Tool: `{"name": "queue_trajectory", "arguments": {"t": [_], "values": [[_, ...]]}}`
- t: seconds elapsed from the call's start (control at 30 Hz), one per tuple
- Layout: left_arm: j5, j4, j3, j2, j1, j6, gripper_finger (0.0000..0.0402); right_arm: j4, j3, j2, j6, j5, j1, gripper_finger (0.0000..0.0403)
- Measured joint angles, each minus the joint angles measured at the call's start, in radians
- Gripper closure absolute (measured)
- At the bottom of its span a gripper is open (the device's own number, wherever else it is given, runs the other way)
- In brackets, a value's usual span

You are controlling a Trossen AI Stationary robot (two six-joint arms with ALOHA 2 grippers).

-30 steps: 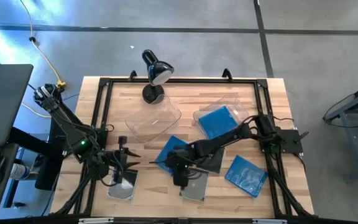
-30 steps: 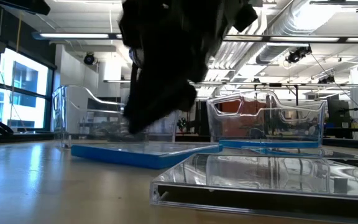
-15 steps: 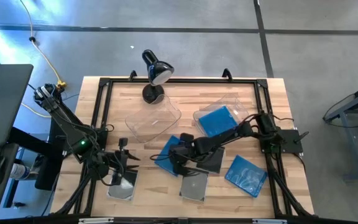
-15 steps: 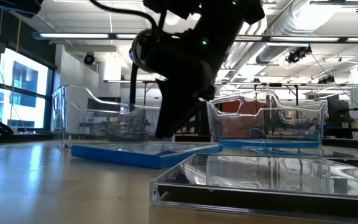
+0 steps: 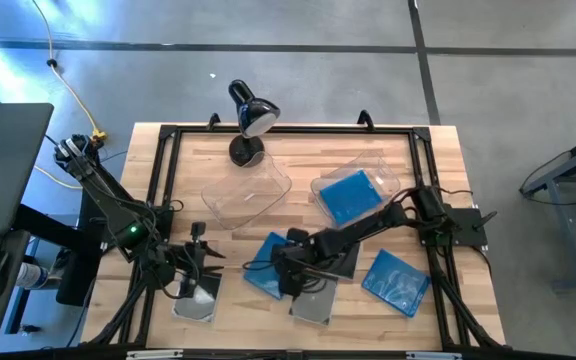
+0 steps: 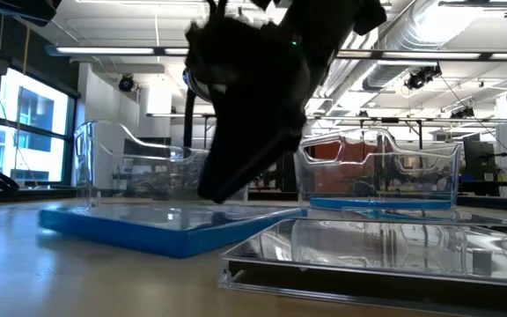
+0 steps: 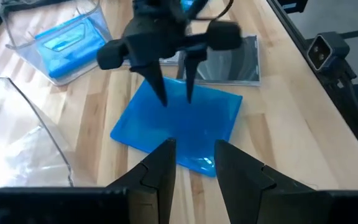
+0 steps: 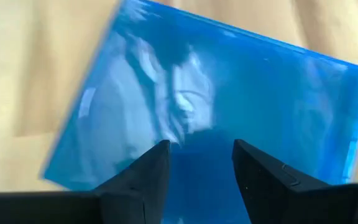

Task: Pick & place jewel cases by type
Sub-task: Put the top blue CD case into the right transparent bin

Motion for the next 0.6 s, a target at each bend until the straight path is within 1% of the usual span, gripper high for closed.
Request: {"name": "queue_trajectory", "arguments": {"t": [0.1,0.2,0.27,0.33,0.4,0.43,0.53,0.6], "values": [[0.018,0.003,0.0,0.0,0.0,-0.015,0.0293,0.057,0.004,0.0,-0.02,-0.01,0.013,0.0242],[0.042,0.006,0.0,0.01,0.0,-0.022,0.0293,0.055,0.023,-0.002,-0.07,0.005,0.018,0.0242],[0.038,0.009,0.0,0.035,0.0,-0.02,0.0293,0.003,0.04,-0.008,-0.101,0.056,0.009,0.0242],[0.035,0.022,0.0,0.073,0.0,-0.014,0.0293,-0.058,0.06,-0.009,-0.096,0.118,-0.011,0.0242],[0.022,0.042,0.0,0.125,0.0,-0.013,0.0293,-0.137,0.081,-0.009,-0.041,0.126,-0.044,0.0242],[0.008,0.053,0.0,0.154,0.0,-0.013,0.0293,-0.167,0.088,-0.009,-0.002,0.1,-0.063,0.0242],[-0.017,0.095,0.0,0.242,0.0,-0.011,0.0293,-0.218,0.09,-0.009,0.117,-0.044,-0.124,0.0242],[-0.026,0.123,0.0,0.299,0.001,-0.011,0.0293,-0.231,0.084,-0.009,0.151,-0.119,-0.159,0.0242]]}}
